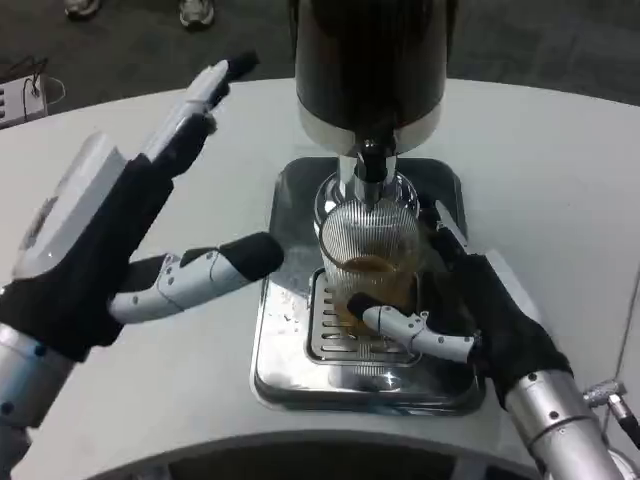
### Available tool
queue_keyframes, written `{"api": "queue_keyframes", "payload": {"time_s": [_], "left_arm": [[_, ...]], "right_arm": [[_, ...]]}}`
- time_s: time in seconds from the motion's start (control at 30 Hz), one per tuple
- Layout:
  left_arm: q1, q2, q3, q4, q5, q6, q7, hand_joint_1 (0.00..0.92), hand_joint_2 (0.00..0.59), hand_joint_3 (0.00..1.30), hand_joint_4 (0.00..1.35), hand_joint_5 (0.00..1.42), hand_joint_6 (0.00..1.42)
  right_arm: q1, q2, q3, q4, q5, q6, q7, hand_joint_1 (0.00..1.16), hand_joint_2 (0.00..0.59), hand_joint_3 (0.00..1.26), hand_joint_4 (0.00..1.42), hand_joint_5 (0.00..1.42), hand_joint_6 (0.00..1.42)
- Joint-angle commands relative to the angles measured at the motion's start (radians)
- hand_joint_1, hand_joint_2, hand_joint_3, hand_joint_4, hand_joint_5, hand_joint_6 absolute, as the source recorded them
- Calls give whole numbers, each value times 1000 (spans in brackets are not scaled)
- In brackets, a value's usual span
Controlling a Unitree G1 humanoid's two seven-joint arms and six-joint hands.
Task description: Grasp the cup under the faucet to collect the drink, then remove the cup.
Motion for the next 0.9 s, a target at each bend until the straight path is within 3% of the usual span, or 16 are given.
{"api": "queue_keyframes", "payload": {"time_s": [0.03, 0.47, 0.9], "left_arm": [[131, -1, 43, -83, 72, 43, 38, 0, 26, 17, 0, 0, 95], [437, -52, 45, -224, 153, 109, 41, 0, 39, 0, 0, 0, 61], [576, -49, 29, -238, 155, 108, 23, 0, 41, 0, 0, 0, 57]], "right_arm": [[-9, 0, 4, 14, 7, -22, -7, 738, 214, 0, 0, 28, 33], [-40, 23, 19, 63, 18, -55, -27, 732, 213, 0, 0, 38, 37], [-97, 68, 30, 156, 8, -97, -100, 736, 215, 0, 0, 61, 47]]}}
